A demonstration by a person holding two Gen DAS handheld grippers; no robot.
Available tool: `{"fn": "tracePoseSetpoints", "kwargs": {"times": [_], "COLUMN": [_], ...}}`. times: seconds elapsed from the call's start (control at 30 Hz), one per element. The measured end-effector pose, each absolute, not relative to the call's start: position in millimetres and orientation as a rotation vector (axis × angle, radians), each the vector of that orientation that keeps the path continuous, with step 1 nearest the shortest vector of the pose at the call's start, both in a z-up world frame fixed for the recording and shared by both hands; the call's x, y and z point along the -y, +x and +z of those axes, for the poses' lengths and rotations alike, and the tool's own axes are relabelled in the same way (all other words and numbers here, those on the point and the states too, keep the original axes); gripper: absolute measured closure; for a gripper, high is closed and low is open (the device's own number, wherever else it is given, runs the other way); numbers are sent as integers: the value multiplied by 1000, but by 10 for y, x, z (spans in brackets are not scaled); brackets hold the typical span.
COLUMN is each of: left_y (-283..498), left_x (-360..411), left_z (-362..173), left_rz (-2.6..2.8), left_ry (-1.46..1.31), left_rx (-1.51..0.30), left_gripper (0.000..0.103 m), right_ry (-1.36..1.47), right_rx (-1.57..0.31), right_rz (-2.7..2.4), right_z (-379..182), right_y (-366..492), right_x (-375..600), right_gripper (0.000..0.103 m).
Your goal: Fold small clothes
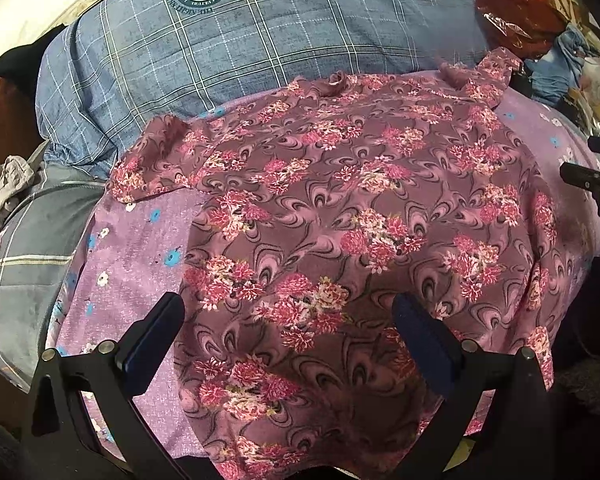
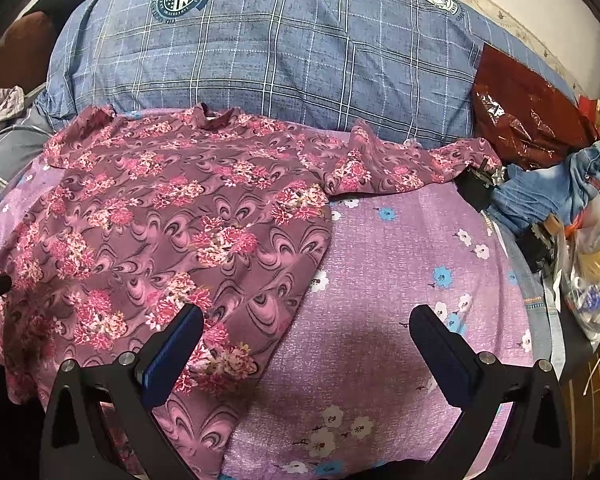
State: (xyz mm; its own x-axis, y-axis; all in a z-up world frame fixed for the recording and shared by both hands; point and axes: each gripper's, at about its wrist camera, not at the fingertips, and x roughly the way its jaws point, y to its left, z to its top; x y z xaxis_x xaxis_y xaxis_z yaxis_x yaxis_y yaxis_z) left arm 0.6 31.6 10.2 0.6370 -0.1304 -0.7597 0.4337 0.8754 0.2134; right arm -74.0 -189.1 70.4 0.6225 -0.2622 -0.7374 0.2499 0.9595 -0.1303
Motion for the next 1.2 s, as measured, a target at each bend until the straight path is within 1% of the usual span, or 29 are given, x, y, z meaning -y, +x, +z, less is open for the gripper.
{"fn": "tracePoseSetpoints", "kwargs": {"times": [0.43, 1.0, 1.2], "left_y": [86, 94, 171], "left_x": [-364, -294, -364], "left_z": [82, 72, 49], "left_rz": [-324, -323, -312], "left_ry": [366, 383, 325], "left_rx": [-859, -877, -919], "left_gripper": [0, 0, 0], "right_ry": [-48, -24, 2], "right_rx": [-831, -821, -828], "right_rz": [-286, -289, -287], "right_z": [716, 685, 663], "right_y": [-723, -735, -750], "right_x": [1825, 1891, 1950], "right_gripper": [0, 0, 0]}}
